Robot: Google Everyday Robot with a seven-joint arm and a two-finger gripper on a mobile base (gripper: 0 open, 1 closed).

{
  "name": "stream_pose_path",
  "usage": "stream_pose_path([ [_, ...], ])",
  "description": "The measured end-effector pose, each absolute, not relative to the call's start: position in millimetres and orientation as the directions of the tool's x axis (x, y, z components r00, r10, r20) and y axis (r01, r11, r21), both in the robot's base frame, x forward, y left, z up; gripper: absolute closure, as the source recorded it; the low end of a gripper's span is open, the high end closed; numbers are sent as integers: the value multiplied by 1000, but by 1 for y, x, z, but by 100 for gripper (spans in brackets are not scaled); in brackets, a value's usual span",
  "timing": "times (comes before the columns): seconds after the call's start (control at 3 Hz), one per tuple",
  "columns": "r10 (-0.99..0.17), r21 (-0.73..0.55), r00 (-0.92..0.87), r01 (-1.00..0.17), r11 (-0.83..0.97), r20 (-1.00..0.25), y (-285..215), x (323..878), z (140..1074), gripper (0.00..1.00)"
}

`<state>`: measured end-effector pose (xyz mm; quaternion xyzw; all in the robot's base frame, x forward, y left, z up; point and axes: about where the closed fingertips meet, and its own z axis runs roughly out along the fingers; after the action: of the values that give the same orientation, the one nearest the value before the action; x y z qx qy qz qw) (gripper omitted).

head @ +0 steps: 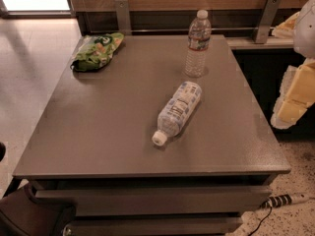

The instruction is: Move water bottle near green rice chip bag

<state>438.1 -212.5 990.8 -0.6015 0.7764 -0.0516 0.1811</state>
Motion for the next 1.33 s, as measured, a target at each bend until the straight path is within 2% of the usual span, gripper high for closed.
stream_pose_path([
  [0.33,-953,-298,-211,-915,271,-219,-213,438,991,0],
  [0.67,-929,-329,-205,-894,306,-308,-227,470,987,0],
  [1.33,-799,-416,-156,-787,456,-581,-257,556,993,0],
])
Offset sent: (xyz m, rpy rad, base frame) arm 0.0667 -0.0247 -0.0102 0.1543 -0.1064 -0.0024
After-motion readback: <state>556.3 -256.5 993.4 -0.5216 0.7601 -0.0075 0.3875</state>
